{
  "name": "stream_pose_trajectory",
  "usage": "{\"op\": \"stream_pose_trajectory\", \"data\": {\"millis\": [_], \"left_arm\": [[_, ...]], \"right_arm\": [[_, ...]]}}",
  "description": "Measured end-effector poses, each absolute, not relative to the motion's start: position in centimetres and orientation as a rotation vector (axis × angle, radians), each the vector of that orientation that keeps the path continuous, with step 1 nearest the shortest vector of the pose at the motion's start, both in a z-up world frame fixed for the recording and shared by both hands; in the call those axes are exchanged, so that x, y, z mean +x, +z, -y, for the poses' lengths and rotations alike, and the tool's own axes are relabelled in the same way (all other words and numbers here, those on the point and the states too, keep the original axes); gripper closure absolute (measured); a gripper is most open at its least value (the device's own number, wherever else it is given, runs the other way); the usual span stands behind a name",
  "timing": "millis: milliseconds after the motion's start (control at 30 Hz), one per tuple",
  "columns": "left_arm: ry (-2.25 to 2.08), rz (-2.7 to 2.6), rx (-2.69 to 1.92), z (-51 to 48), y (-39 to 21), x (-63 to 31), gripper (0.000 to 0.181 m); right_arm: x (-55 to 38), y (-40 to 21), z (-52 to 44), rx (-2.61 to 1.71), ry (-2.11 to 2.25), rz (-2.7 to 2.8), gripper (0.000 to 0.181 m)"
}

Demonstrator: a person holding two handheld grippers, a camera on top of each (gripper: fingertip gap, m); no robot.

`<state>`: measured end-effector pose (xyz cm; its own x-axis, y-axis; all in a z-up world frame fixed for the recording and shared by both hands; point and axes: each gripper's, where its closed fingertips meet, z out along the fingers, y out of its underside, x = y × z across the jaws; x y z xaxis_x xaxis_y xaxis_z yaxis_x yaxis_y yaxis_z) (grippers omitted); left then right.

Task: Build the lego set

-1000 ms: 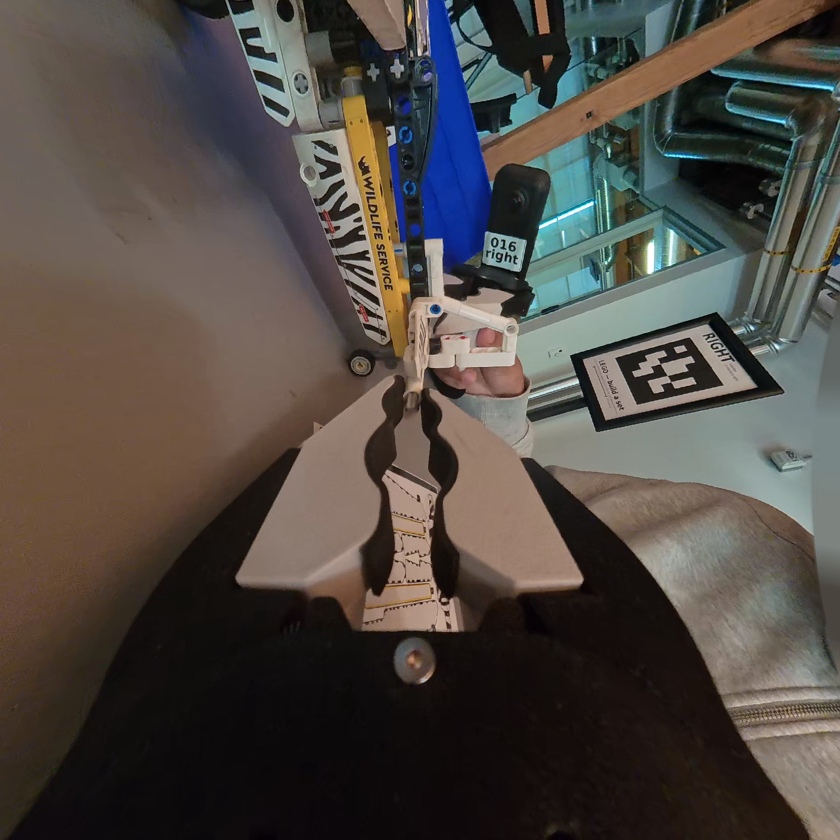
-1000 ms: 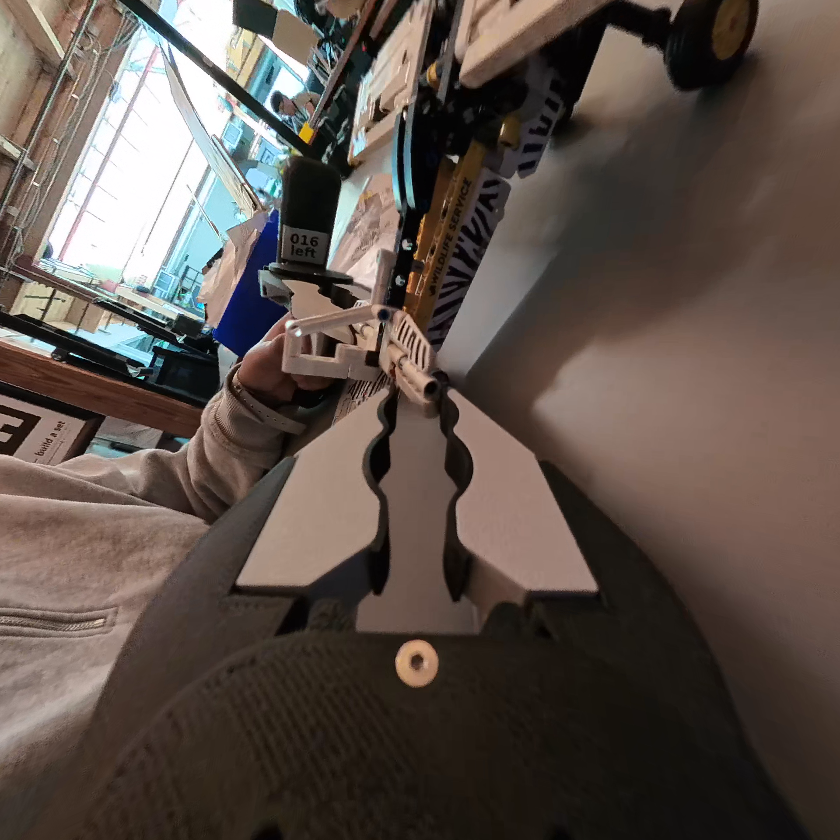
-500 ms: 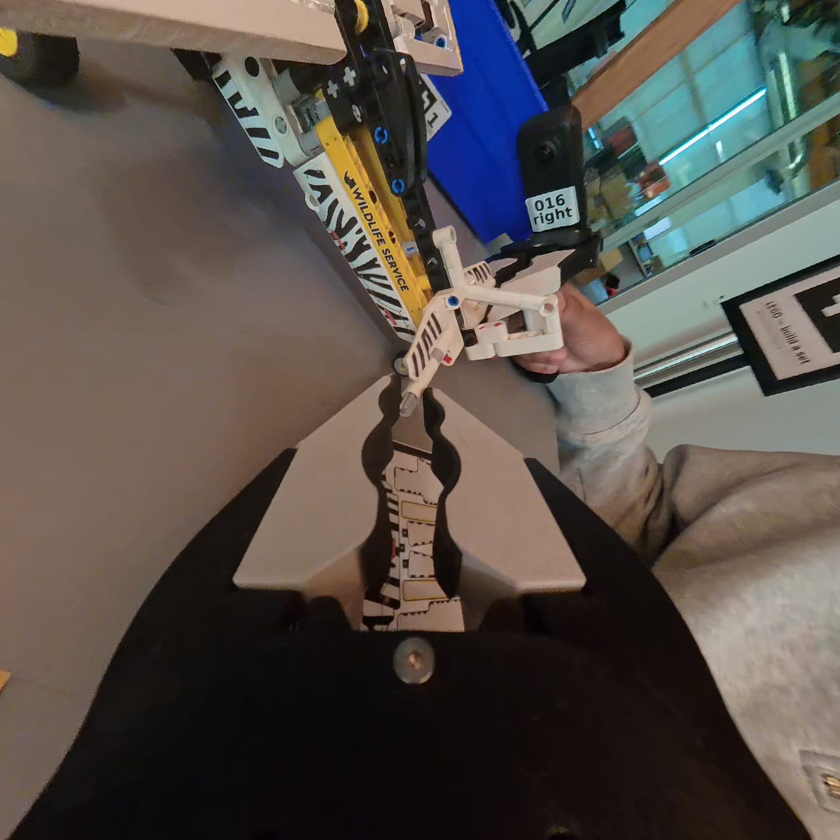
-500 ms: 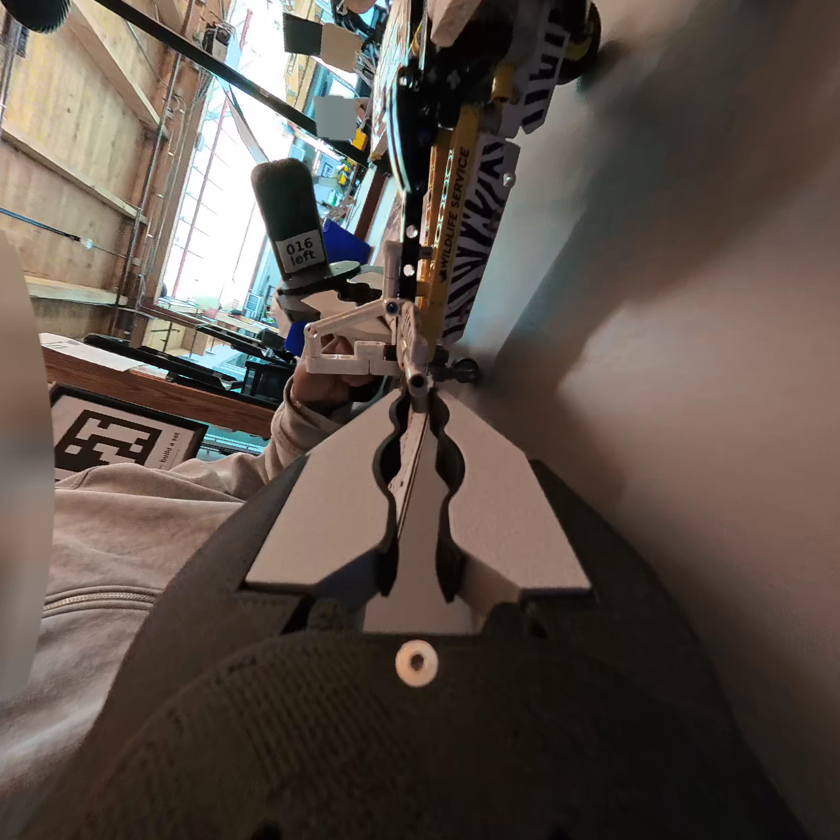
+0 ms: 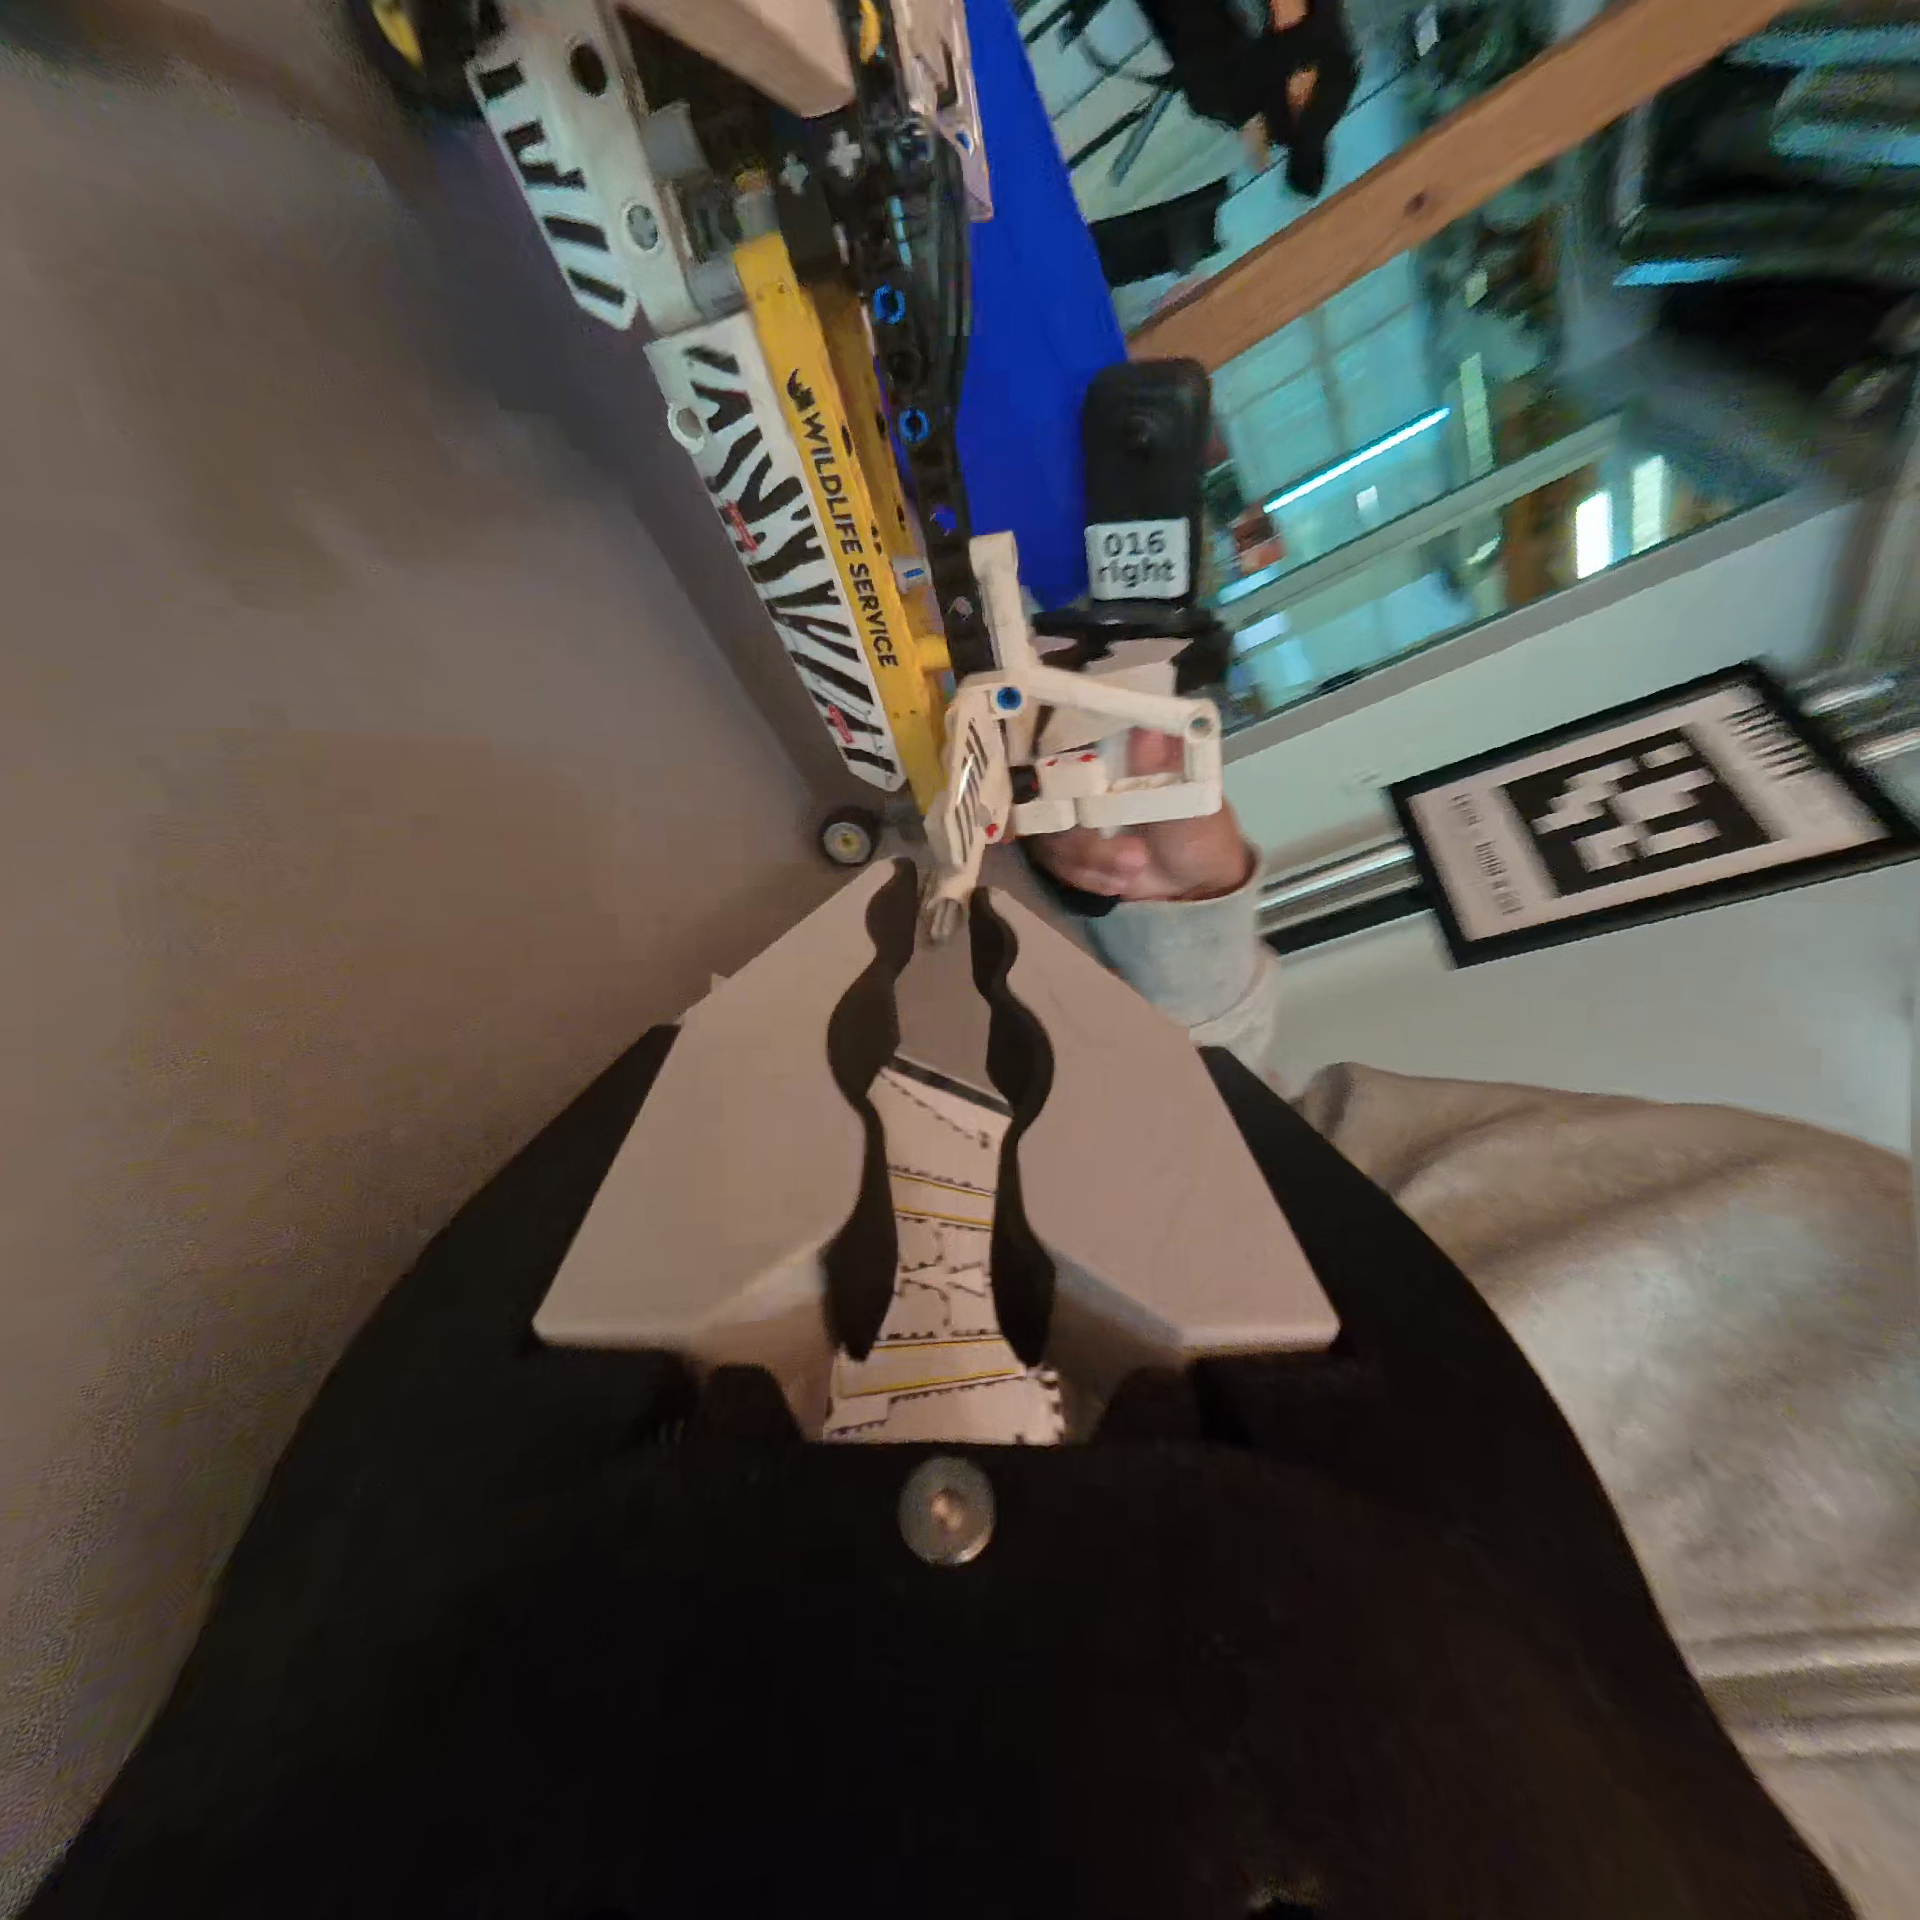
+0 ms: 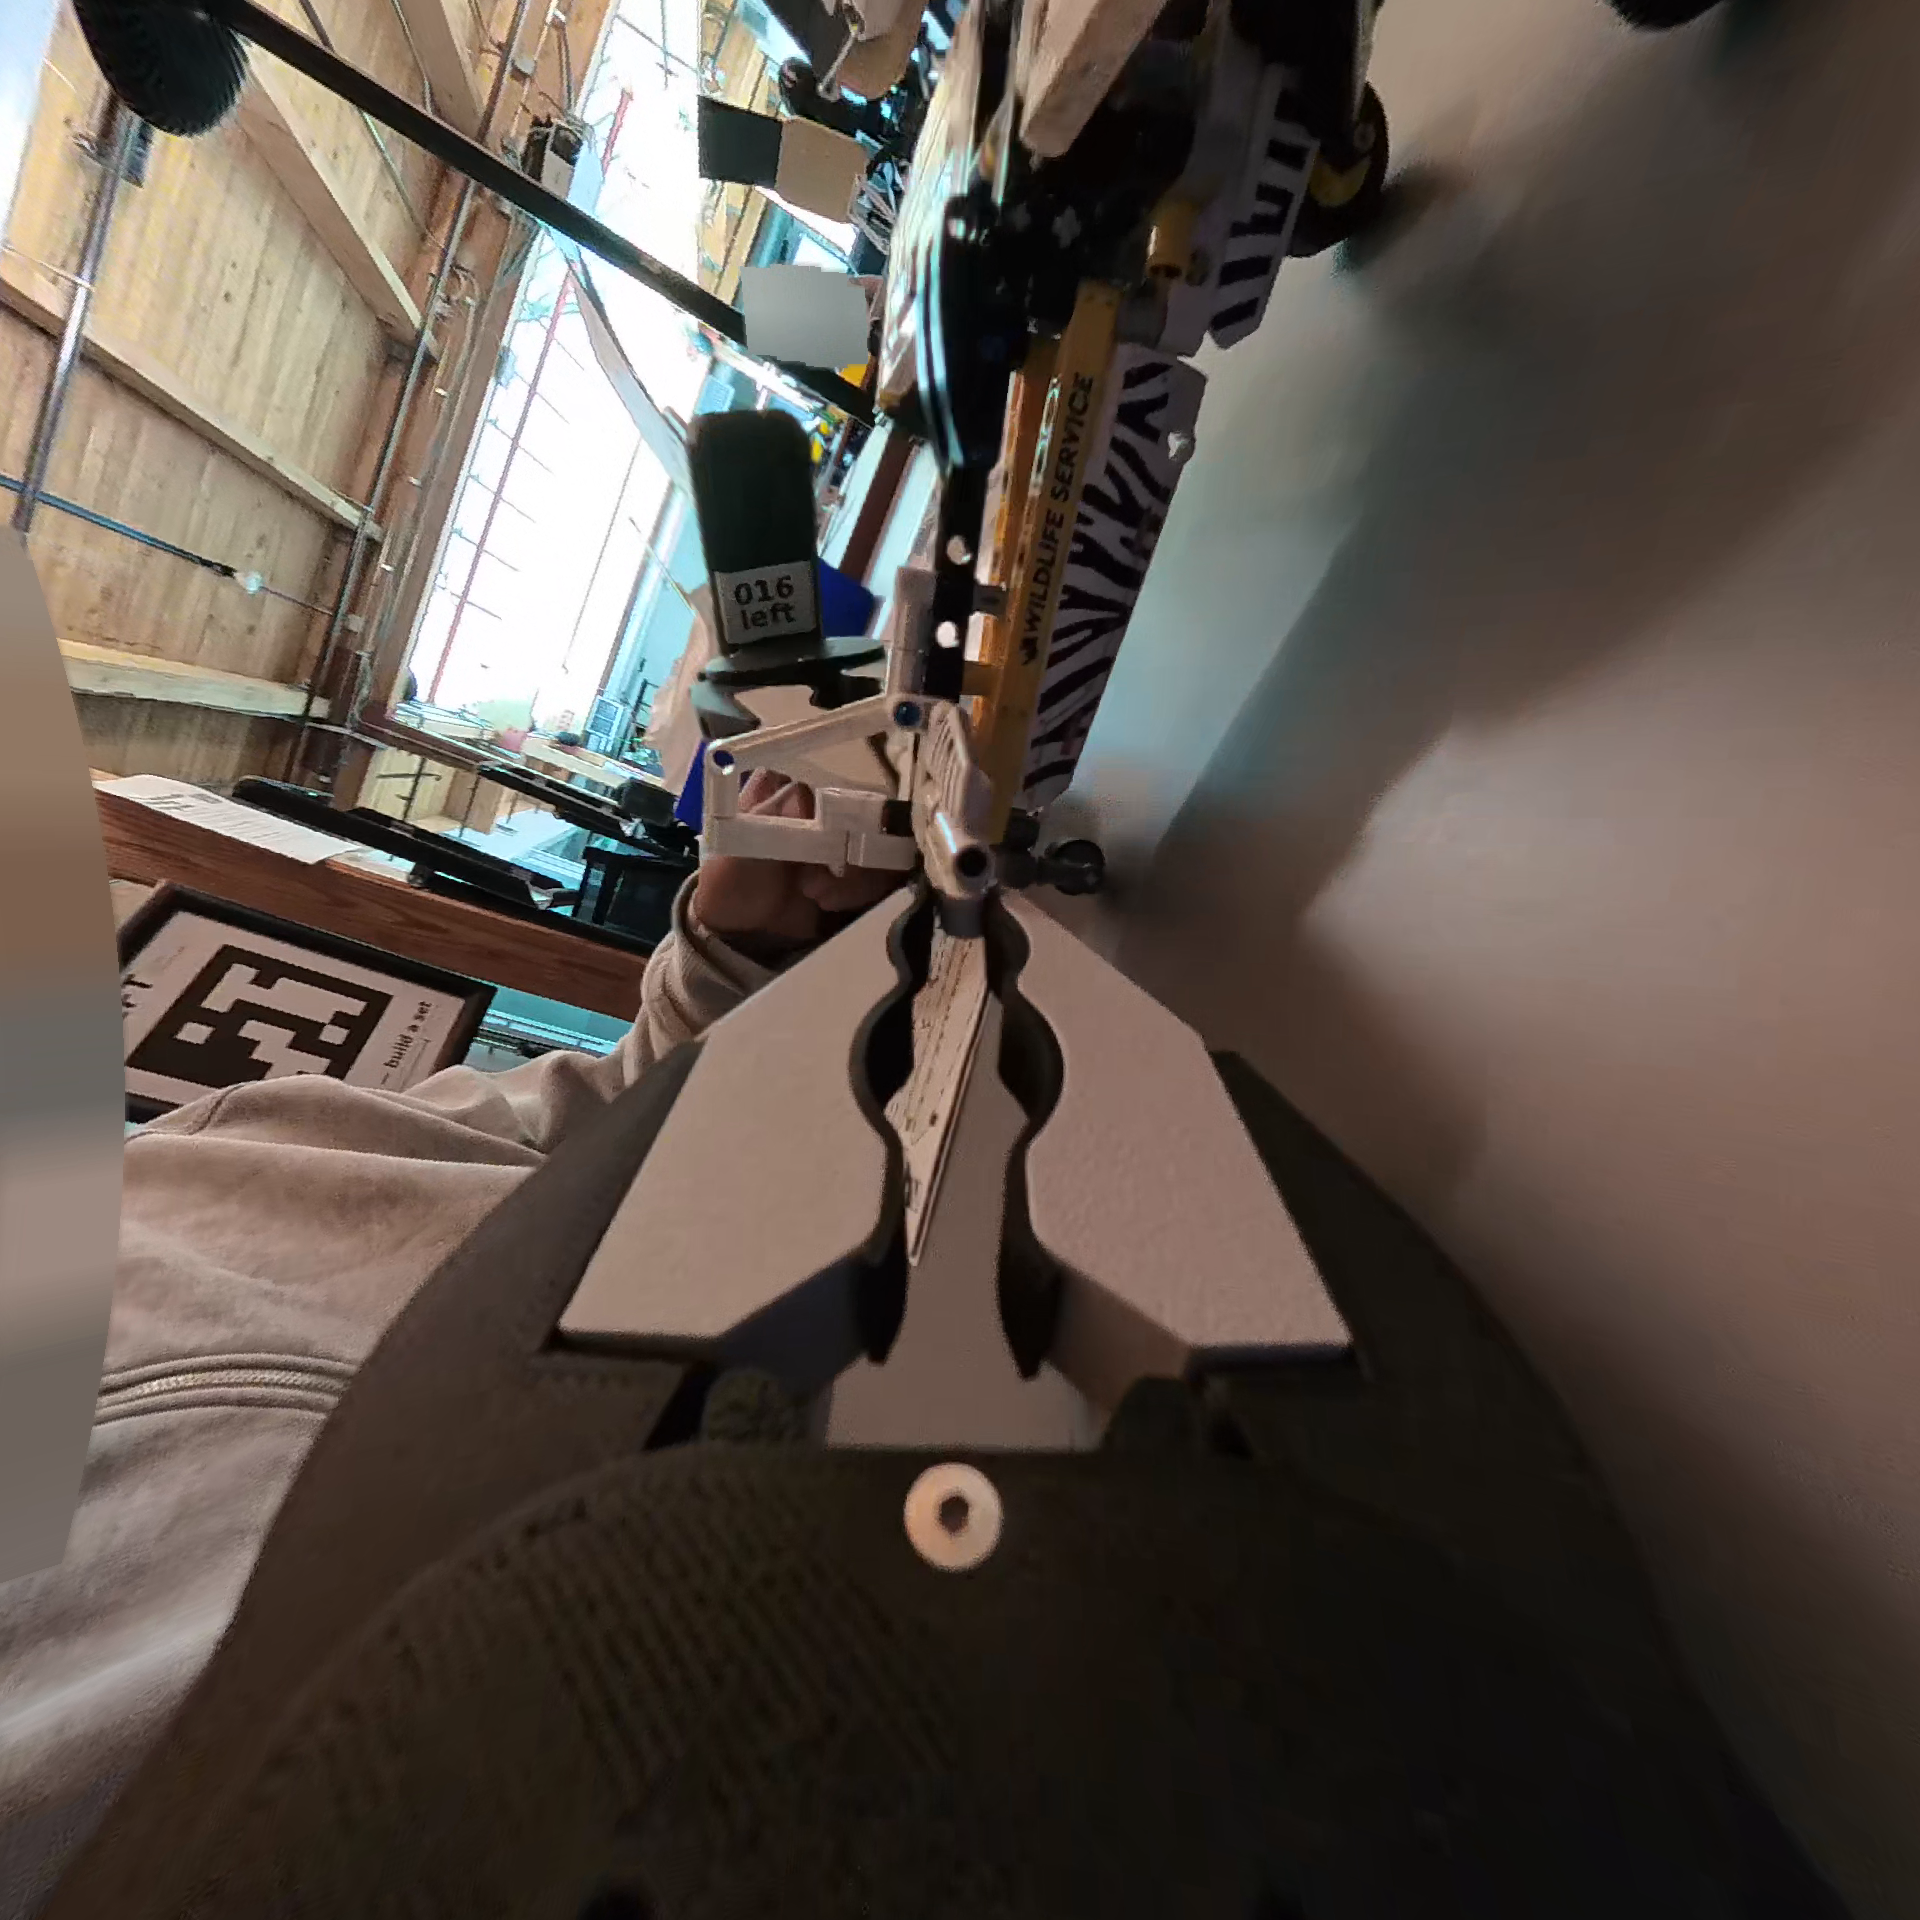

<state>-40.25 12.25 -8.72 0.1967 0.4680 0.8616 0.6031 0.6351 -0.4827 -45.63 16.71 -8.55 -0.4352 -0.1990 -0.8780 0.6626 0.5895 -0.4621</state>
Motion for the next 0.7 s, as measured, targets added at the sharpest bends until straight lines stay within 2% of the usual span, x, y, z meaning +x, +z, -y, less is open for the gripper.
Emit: {"op": "stream_pose_trajectory", "data": {"millis": [167, 467, 567, 700], "left_arm": [[-0.382, 1.356, -0.699, -12.3, -7.7, -39.9, 0.174], [-0.343, 1.391, -0.747, -12.5, -8.1, -39.9, 0.171], [-0.318, 1.374, -0.752, -12.2, -7.8, -40.0, 0.164], [-0.266, 1.346, -0.755, -11.8, -7.3, -40.4, 0.157]], "right_arm": [[-45.4, -8.8, -16.6, 0.37, -1.03, -1.799, 0.172], [-45.7, -8.9, -16.6, 0.379, -1.047, -1.82, 0.172], [-45.8, -8.7, -16.6, 0.363, -1.078, -1.825, 0.157], [-47.5, -7.7, -16.1, 0.394, -1.215, -1.801, 0.147]]}}
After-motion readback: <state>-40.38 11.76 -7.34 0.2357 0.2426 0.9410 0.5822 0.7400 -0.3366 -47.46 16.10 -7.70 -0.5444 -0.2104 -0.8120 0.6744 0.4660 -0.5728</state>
